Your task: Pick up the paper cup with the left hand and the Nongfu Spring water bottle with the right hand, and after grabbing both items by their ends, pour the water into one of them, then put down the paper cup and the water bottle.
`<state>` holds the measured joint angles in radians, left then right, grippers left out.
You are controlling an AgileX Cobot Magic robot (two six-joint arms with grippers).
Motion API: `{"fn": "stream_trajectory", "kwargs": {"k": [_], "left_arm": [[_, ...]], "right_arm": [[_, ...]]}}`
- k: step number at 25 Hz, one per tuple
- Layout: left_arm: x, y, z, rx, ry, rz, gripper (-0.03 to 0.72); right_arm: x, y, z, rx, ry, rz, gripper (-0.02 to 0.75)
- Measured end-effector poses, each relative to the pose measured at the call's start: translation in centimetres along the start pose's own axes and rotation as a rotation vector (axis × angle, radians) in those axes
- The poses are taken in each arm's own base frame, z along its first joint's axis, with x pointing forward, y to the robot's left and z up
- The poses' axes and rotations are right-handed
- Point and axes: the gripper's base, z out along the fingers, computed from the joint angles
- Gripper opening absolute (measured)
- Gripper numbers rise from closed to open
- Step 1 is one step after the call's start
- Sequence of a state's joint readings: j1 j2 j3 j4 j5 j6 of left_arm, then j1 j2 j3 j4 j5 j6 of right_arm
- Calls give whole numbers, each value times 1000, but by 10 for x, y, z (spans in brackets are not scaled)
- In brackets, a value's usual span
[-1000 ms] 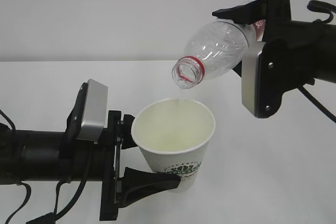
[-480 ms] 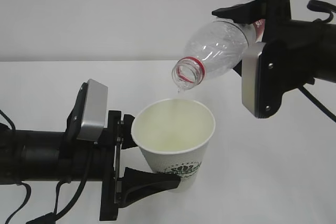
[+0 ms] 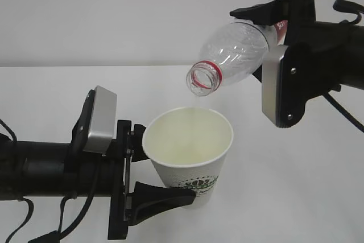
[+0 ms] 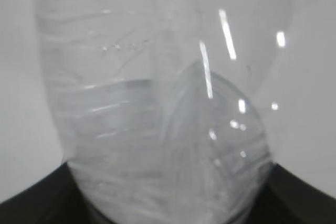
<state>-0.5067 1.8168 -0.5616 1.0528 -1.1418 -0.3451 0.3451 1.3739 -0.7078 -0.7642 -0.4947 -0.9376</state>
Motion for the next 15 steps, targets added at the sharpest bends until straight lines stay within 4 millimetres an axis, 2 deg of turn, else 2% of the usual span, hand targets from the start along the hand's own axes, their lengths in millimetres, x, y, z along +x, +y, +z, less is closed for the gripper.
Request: {"fn": "stream_trajectory", "kwargs": {"k": [15], "left_arm": [[0,0,0,0,0,0,543]], "right_arm": [[0,0,0,1,1,-16,503]]}}
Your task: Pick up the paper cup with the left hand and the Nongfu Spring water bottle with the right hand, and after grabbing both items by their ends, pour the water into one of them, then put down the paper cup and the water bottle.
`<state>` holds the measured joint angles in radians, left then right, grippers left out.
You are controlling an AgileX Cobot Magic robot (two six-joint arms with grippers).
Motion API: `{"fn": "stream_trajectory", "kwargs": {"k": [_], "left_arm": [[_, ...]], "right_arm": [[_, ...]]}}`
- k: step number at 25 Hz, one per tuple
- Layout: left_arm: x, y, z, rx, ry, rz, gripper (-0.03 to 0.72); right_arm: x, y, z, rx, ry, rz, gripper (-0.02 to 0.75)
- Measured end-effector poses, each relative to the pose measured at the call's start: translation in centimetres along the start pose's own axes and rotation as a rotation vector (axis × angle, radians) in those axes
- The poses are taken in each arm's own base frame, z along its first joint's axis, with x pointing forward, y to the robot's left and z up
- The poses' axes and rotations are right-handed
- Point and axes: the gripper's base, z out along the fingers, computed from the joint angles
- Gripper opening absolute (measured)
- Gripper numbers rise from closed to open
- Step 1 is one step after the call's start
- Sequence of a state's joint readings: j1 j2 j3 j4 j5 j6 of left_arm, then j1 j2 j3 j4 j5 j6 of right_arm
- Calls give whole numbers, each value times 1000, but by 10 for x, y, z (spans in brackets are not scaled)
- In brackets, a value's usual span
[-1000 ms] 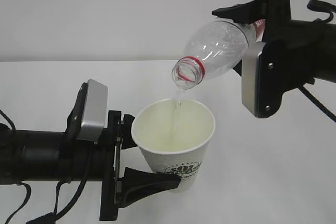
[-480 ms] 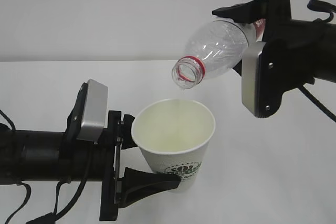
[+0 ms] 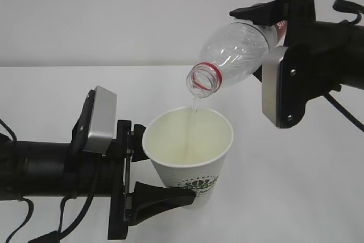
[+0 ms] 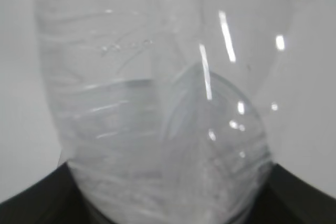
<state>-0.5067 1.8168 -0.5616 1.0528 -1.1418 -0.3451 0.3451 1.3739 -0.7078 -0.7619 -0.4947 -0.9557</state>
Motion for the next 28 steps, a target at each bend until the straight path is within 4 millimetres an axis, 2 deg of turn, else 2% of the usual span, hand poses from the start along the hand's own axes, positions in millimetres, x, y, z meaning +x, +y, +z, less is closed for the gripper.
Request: {"fn": "stream_trajectory", "kwargs": {"k": [28], "left_arm": [[0,0,0,0,0,0,543]], "right_arm": [[0,0,0,3,1,-16,503]]}}
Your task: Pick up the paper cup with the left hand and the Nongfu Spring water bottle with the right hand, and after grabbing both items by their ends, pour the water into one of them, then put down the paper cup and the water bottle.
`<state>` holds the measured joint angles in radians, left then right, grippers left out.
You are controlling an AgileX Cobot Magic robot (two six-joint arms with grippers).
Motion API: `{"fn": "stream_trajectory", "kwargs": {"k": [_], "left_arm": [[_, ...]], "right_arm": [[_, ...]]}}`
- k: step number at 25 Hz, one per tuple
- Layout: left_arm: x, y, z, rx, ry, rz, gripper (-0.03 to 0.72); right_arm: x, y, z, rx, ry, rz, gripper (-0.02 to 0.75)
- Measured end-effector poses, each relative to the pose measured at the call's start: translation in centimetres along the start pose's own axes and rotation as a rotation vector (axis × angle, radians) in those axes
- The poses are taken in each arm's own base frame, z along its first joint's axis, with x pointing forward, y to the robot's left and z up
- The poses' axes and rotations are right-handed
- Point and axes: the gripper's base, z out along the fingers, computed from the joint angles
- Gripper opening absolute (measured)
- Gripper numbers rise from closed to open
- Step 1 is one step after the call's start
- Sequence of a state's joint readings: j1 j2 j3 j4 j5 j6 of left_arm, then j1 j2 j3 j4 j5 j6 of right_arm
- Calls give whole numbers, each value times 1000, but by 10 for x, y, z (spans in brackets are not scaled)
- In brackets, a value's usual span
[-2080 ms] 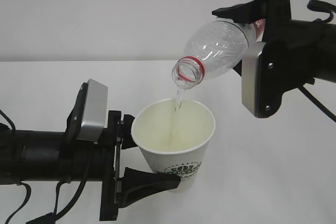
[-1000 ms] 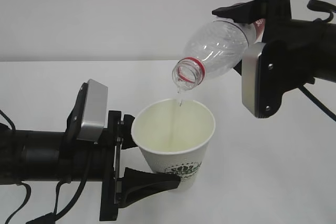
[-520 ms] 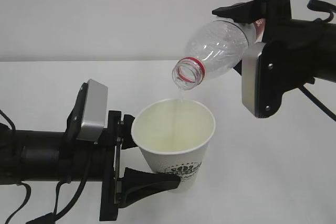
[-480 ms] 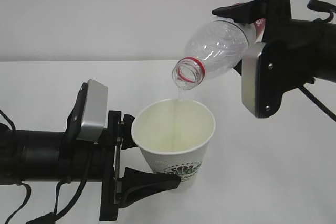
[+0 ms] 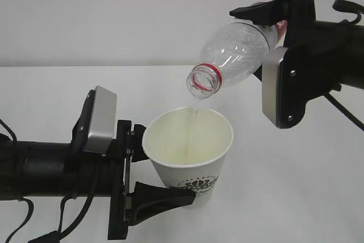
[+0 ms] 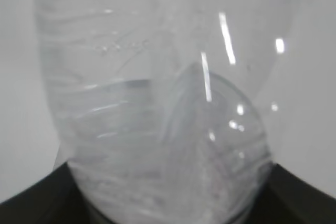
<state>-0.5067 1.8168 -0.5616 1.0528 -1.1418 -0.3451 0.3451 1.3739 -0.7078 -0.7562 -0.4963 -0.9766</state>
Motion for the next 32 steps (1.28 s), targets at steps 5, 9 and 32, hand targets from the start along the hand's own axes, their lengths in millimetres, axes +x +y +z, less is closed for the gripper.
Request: {"fn": "stream_trajectory", "kwargs": {"k": [5,9,32], "left_arm": [[0,0,0,0,0,0,543],[0,0,0,0,0,0,543],[0,0,0,0,0,0,543]], "right_arm": [[0,0,0,2,-1,-4,503],[0,0,0,5,-3,-5,503],[0,-1,0,6,-2,-1,503]]}}
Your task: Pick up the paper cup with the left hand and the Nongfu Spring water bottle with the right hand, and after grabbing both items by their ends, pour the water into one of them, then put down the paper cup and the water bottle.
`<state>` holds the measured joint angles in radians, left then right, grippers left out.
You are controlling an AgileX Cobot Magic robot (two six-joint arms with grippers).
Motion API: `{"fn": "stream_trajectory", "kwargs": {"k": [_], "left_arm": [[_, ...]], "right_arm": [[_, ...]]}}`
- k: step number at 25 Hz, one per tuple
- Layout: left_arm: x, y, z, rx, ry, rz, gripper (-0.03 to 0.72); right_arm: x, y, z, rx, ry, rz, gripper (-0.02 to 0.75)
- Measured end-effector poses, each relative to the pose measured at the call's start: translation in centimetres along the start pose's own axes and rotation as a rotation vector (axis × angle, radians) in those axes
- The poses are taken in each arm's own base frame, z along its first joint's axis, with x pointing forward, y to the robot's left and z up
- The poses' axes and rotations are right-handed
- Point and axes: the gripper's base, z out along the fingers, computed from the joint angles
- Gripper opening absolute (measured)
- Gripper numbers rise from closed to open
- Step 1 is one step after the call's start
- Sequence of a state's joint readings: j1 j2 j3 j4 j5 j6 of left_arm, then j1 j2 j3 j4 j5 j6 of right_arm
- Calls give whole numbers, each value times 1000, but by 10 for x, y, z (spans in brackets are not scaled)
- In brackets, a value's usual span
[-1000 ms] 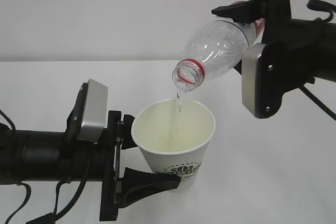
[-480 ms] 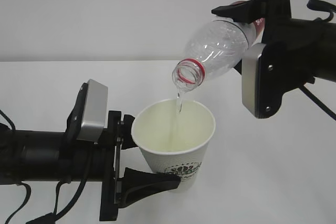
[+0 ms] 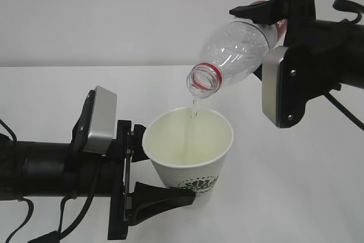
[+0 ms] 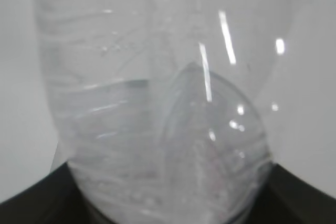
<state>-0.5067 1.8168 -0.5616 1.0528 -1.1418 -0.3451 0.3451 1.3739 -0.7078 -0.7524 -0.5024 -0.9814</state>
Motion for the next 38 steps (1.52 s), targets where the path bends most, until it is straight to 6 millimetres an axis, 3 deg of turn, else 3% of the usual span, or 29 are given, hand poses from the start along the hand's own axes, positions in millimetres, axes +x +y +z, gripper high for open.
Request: {"fn": "stream_trajectory", "kwargs": {"k": [38], "left_arm": [[0,0,0,0,0,0,537]], "right_arm": [[0,0,0,1,1,2,503]]}}
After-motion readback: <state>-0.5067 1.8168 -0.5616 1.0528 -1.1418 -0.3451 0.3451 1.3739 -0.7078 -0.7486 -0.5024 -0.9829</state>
